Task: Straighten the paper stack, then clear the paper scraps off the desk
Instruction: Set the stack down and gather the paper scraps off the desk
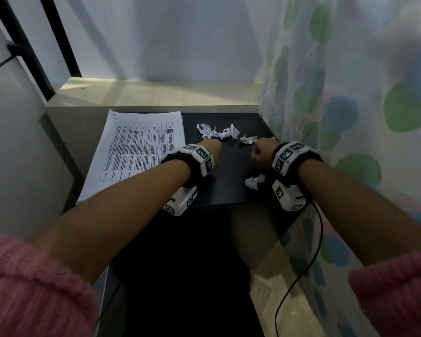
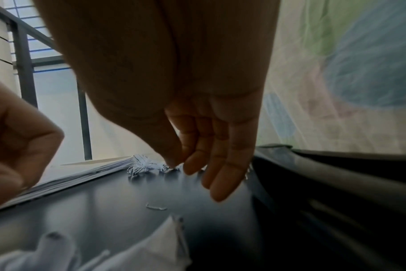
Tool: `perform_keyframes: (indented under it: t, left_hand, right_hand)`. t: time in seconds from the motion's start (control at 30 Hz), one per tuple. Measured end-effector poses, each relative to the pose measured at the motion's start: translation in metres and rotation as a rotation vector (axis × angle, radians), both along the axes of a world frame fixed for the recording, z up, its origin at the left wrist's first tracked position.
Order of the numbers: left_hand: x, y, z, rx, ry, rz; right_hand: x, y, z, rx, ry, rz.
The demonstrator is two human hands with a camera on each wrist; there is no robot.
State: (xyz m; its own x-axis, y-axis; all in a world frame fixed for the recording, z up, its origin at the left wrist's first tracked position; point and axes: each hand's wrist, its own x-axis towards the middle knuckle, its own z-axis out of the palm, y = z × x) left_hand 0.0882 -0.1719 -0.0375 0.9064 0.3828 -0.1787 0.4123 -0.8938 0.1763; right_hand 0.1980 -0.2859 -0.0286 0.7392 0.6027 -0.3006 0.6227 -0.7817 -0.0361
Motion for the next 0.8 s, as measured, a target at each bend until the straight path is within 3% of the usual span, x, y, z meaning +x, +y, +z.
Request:
perform_keyframes:
  t: [0.4, 0.53, 0.8]
  left_hand:
    - [0.058, -0.03, 0.002, -0.061, 0.038, -0.114]
    - [0.064, -0.037, -0.001, -0.029, 0.037, -0.086]
    - [0.066, -0.052, 0.0, 0.116, 0.144, -0.233]
  right_hand:
    - [0.02, -0.012, 0.004, 0.13, -0.04, -0.052]
    - [0.027, -0.014, 0.0, 0.166, -0.036, -0.044]
    - [0.031, -0.016, -0.006, 0.24, -0.04, -0.044]
